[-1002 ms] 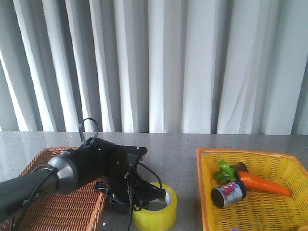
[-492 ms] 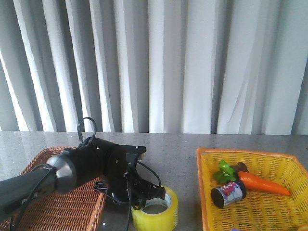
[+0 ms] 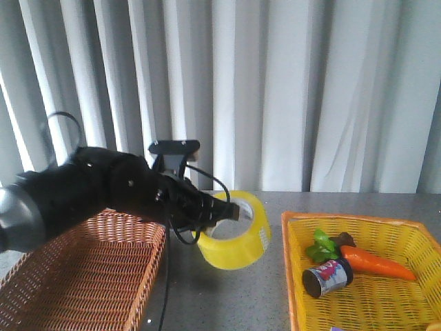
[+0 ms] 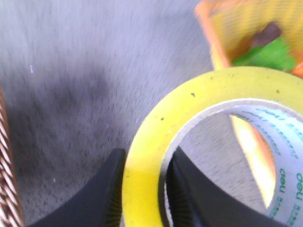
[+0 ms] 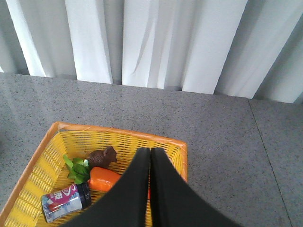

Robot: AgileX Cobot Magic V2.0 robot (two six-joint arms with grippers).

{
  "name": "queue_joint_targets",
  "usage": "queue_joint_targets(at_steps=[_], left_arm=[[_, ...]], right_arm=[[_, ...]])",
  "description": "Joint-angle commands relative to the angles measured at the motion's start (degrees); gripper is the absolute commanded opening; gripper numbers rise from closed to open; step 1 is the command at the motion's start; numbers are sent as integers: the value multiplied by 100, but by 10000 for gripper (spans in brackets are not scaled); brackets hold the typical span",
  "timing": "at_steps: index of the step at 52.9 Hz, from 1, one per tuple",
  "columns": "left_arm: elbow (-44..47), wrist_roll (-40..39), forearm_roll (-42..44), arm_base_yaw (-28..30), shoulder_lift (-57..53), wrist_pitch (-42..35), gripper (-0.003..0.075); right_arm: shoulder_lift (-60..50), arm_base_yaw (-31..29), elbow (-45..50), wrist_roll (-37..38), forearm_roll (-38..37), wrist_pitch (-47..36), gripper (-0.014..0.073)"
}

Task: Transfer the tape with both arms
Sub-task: 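Carry the tape roll with the left gripper into the brown wicker basket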

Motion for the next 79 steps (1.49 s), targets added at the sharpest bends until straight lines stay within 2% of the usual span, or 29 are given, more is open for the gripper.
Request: queue_joint_targets(at_steps=[1,16,22,35,49,64,71,79], left_arm=[[-199,28,61,1,-803,-606,41],[-193,-151,1103,170,-1738,-298,41],[-193,-396,1162,586,-1914,82,41],[-193,-425,1259,1606,-1901,749,41],[-193,33,1280,1771,-1408,626,41],[-193,-101,1296,1790,-405,954,41],[-193,-445,1290,1894,-75,1076,41],[-193,-454,1252,2062,157,1254,41]], right_arm=[[-158,-37,-127,-9,-50,-393,-8],[-158,-37,-127,-9,-50,-393,-8],[-158,-37,-127,-9,-50,-393,-8],[-158,-37,-127,-9,-50,-393,-8],[-158,-37,-127,-9,-50,-382,-8],[-158,-37,-127,-9,-50,-382,-8],[-158,-37,-127,-9,-50,-382,-8],[-158,-37,-127,-9,-50,-382,-8]])
